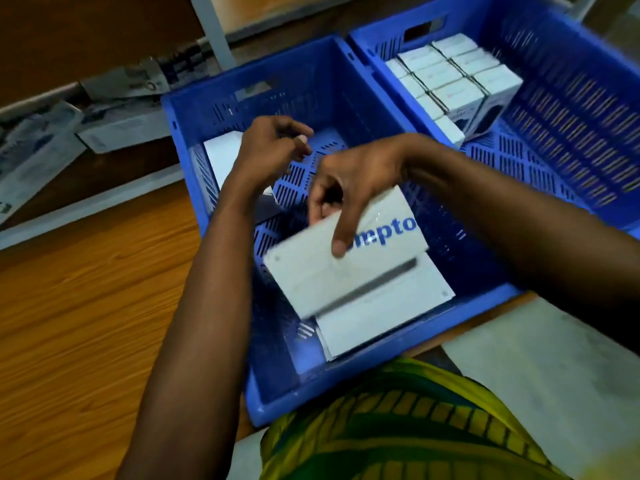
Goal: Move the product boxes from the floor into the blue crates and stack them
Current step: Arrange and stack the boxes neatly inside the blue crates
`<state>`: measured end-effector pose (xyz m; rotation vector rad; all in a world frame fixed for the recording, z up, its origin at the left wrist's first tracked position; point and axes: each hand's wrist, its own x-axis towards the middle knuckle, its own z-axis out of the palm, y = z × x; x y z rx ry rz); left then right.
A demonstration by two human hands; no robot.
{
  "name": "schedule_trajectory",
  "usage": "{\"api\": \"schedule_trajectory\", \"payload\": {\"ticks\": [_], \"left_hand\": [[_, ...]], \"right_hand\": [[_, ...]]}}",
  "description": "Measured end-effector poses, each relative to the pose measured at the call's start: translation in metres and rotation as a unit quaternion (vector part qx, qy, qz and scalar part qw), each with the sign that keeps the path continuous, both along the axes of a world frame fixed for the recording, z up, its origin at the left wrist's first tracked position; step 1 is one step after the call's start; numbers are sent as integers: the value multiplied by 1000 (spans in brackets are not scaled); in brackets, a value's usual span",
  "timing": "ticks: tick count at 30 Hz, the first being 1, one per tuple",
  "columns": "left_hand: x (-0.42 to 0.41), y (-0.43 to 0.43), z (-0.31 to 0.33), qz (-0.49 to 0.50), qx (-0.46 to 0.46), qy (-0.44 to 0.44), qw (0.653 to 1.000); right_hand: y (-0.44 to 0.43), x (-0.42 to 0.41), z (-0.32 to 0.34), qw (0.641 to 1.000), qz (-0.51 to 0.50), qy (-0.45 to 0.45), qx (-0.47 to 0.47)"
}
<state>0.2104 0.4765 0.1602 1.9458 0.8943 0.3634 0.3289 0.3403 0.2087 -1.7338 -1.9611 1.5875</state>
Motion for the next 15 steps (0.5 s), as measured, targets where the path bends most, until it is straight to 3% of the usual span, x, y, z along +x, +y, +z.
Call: {"api": "schedule_trajectory", "payload": {"ticks": [3, 5, 6, 8, 10, 11, 15], "left_hand": [[-2, 0, 6, 6, -115, -51, 992], [-7, 8, 8, 48, -215, -127, 967], [-9, 12, 10, 73, -268, -182, 943], [-8, 12, 17, 79, -344, -283, 892], [2, 2, 27, 56, -340, -306, 888], [9, -1, 29, 52, -316, -301, 898], [21, 0, 27, 71, -288, -280, 913]], "right_hand": [[4, 38, -1, 986, -152, 52, 37], [8, 59, -3, 963, -242, 107, 57], [12, 64, -6, 940, -294, 155, 75], [23, 66, -14, 856, -409, 288, 129], [36, 59, -23, 770, -483, 372, 188], [41, 55, -26, 750, -504, 375, 208], [49, 46, -28, 728, -559, 295, 267]]}}
